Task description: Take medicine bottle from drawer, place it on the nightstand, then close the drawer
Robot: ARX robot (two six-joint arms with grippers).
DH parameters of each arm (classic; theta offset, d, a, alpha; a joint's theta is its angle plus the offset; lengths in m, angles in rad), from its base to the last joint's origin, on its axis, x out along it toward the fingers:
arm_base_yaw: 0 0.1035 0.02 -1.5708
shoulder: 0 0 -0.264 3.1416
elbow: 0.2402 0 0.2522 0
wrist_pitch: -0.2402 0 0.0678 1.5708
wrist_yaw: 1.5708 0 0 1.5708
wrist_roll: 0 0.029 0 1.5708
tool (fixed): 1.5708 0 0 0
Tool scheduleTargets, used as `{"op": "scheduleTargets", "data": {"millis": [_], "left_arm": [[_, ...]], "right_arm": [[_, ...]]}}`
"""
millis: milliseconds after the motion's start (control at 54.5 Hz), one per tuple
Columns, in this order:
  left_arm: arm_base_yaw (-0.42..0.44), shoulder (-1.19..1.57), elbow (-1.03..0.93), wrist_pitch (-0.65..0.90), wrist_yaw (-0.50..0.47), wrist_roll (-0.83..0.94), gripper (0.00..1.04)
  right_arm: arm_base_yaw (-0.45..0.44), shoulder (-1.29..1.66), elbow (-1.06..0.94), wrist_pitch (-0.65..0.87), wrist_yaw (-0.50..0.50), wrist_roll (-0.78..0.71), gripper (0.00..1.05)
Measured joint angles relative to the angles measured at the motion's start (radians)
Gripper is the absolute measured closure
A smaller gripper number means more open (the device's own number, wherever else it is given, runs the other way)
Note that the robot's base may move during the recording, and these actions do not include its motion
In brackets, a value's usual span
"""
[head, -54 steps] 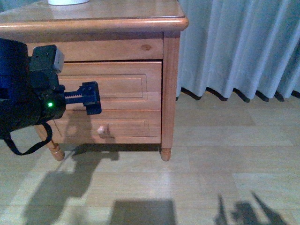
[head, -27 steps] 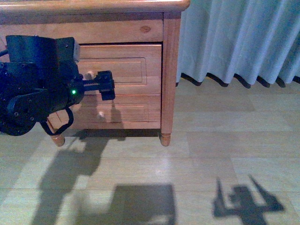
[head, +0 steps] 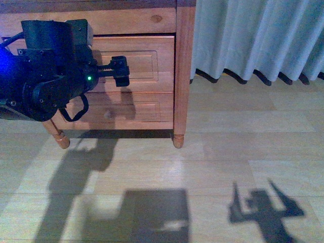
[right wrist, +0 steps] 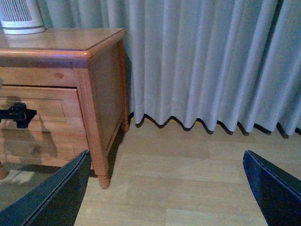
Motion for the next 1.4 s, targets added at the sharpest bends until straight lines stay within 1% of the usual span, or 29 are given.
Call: {"op": "scheduleTargets", "data": {"millis": [257, 294, 422, 459, 587, 624, 698, 734, 863, 918, 1120, 1395], "left_arm": [[0.010, 0.033, 0.026, 0.005, 0.003, 0.014, 0.07], [0.013, 0.036, 0.026, 0.010, 0.002, 0.016, 0.14], [0.018, 0.039, 0.026, 0.021, 0.001, 0.019, 0.31], [0.020, 0.039, 0.026, 0.024, -0.001, 0.019, 0.38], [0.025, 0.039, 0.023, 0.034, -0.004, 0.019, 0.56], [0.026, 0.039, 0.021, 0.037, -0.004, 0.019, 0.63], [0.027, 0.039, 0.014, 0.047, -0.004, 0.020, 0.74], [0.027, 0.039, 0.009, 0.055, -0.004, 0.021, 0.77], [0.027, 0.032, -0.022, 0.083, -0.002, 0.027, 0.78], [0.024, 0.013, -0.069, 0.110, -0.003, 0.028, 0.78], [0.001, -0.084, -0.307, 0.230, -0.020, 0.018, 0.78], [-0.043, -0.218, -0.689, 0.438, -0.051, -0.029, 0.78]], "right_arm": [[0.000, 0.000, 0.000, 0.000, 0.000, 0.000, 0.07], [0.000, 0.000, 0.000, 0.000, 0.000, 0.000, 0.07], [0.000, 0.000, 0.000, 0.000, 0.000, 0.000, 0.07], [0.000, 0.000, 0.000, 0.000, 0.000, 0.000, 0.07], [0.000, 0.000, 0.000, 0.000, 0.000, 0.000, 0.07], [0.000, 0.000, 0.000, 0.000, 0.000, 0.000, 0.07], [0.000, 0.000, 0.000, 0.000, 0.000, 0.000, 0.07], [0.000, 0.000, 0.000, 0.000, 0.000, 0.000, 0.07], [0.000, 0.000, 0.000, 0.000, 0.000, 0.000, 0.07], [0.000, 0.000, 0.000, 0.000, 0.000, 0.000, 0.07], [0.000, 0.000, 0.000, 0.000, 0.000, 0.000, 0.07], [0.000, 0.000, 0.000, 0.000, 0.000, 0.000, 0.07]]}}
